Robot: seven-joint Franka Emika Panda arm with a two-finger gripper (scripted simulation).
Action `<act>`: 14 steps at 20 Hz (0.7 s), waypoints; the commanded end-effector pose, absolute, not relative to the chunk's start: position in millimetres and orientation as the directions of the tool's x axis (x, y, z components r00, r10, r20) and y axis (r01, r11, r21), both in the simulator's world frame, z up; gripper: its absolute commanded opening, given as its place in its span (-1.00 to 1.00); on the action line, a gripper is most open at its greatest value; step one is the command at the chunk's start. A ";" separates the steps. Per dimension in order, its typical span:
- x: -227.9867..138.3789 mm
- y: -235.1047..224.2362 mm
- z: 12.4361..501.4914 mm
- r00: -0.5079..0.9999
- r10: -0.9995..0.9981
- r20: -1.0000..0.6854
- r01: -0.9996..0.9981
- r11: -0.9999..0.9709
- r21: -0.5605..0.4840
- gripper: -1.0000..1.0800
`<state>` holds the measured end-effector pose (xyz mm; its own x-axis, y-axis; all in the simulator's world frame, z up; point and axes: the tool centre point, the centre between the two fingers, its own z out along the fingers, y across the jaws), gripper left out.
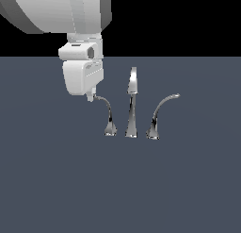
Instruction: Turn on the faucet by rotating a designated handle.
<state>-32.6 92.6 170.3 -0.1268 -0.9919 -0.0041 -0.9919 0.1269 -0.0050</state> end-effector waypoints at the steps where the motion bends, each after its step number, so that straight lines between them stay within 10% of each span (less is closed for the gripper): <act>1: -34.3 88.4 170.1 -0.129 -0.992 -0.004 -0.992 0.129 -0.005 -1.00; 14: -60.3 48.2 170.4 -0.132 -0.991 0.000 -0.991 0.132 0.000 -1.00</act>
